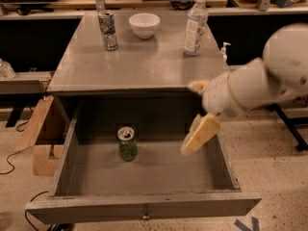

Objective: Place green can into top drawer

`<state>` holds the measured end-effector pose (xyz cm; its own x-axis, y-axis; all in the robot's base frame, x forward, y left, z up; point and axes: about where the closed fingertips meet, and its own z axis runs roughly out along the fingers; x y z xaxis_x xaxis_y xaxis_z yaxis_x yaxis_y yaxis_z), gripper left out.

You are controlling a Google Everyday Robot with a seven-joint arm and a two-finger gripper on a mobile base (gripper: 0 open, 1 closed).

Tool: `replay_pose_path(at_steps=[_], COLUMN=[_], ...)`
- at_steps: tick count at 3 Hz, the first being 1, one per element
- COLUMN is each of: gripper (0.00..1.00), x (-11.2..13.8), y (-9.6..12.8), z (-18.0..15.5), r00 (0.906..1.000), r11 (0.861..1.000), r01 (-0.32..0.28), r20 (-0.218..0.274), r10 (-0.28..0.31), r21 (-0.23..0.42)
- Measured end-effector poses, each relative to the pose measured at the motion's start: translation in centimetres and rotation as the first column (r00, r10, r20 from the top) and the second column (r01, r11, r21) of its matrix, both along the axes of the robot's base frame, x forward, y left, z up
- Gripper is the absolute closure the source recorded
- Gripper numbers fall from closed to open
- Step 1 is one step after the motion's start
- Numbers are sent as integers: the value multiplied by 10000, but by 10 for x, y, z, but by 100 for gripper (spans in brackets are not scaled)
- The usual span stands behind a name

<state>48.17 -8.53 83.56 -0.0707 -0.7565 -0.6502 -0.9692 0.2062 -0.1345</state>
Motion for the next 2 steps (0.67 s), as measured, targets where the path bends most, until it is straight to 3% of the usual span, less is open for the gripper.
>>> replay_pose_path(at_steps=[1,2], gripper=[0,0], x=[4,4], y=[-49,-55], z=[69,72], r00=[9948,9946], r11=[9789,9746], r01=[816,822], r20=[755,785], r10=[-685,-671], r21=[-1876,-2081])
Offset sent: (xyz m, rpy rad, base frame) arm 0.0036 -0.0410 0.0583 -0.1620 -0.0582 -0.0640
